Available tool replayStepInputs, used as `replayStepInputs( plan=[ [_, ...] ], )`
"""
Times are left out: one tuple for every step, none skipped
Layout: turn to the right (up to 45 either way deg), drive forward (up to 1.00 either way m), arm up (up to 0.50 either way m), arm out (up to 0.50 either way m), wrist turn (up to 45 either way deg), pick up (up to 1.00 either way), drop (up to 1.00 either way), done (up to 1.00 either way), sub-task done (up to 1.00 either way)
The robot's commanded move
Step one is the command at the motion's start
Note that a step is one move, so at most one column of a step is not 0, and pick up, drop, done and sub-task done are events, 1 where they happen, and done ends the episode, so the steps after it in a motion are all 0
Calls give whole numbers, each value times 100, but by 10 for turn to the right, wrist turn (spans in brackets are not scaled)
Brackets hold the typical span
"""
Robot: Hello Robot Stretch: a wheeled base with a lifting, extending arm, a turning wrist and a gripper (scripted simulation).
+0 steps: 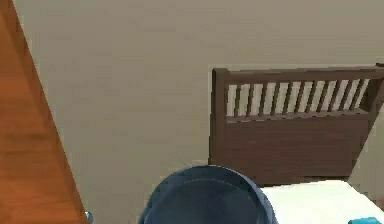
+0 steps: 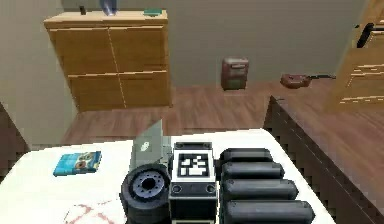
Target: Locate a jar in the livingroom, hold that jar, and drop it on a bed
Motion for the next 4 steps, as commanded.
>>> replayStepInputs(
  plan=[
    [450, 0, 0, 0, 0, 0, 0, 0, 0],
    [450, 0, 0, 0, 0, 0, 0, 0, 0],
    [450, 0, 0, 0, 0, 0, 0, 0, 0],
    [150, 0, 0, 0, 0, 0, 0, 0, 0]
  ],
)
